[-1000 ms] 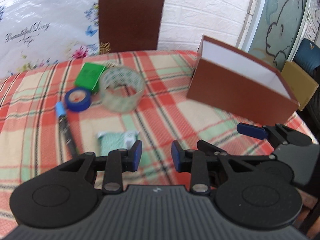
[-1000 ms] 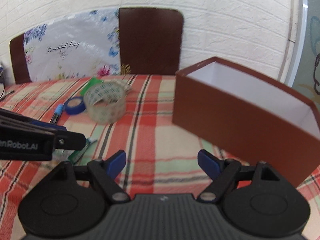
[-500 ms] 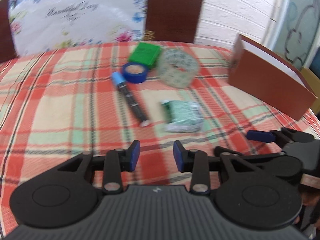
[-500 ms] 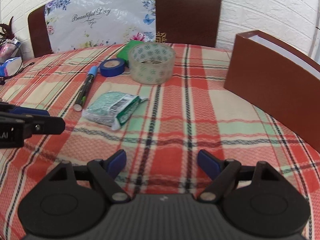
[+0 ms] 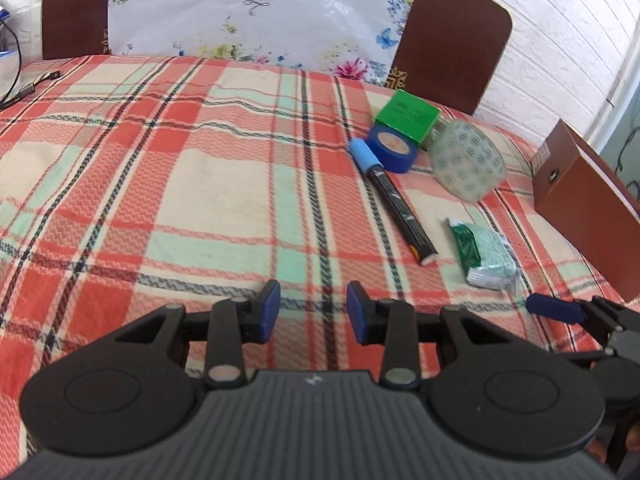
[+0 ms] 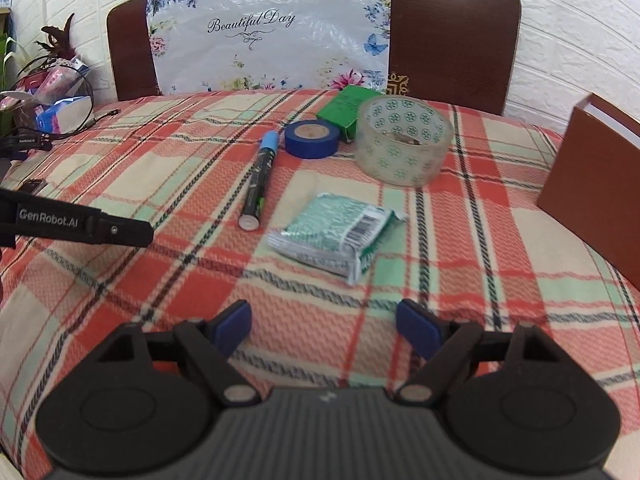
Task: Organize objects
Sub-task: 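Move the left gripper to the green-and-white packet and grasp it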
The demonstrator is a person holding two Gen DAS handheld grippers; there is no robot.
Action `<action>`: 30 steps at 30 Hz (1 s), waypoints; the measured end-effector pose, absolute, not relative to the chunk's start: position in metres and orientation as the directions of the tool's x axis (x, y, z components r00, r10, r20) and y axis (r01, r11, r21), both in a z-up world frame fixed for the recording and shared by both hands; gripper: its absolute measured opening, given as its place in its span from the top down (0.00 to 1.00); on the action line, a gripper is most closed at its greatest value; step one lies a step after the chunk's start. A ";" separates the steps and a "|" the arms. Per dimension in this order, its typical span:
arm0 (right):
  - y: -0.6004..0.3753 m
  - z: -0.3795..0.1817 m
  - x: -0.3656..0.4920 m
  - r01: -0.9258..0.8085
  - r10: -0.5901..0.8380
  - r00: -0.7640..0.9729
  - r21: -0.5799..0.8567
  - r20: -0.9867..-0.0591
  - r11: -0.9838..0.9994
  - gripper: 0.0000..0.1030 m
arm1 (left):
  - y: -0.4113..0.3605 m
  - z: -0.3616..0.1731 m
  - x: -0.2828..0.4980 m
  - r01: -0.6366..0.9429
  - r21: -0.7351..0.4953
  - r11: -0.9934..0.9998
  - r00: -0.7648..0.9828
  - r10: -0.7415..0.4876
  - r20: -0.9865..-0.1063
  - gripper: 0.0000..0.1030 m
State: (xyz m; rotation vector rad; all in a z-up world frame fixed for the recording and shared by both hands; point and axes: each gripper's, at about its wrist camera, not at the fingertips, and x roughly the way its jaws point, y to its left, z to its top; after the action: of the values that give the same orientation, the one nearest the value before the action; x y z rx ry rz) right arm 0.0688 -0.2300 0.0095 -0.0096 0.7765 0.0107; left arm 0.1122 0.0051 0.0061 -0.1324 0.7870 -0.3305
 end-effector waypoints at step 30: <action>-0.265 0.010 0.006 0.049 -0.059 0.773 -0.034 -0.631 0.998 0.48 | -0.135 0.004 0.100 0.465 -0.488 0.739 0.289 -0.647 -0.705 0.42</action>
State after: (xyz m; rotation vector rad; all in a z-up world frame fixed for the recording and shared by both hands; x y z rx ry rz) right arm 0.0055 -0.2651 0.0101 -0.0159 0.6840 -0.0587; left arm 0.0995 -0.1345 0.0044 -0.2028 1.0388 -0.7487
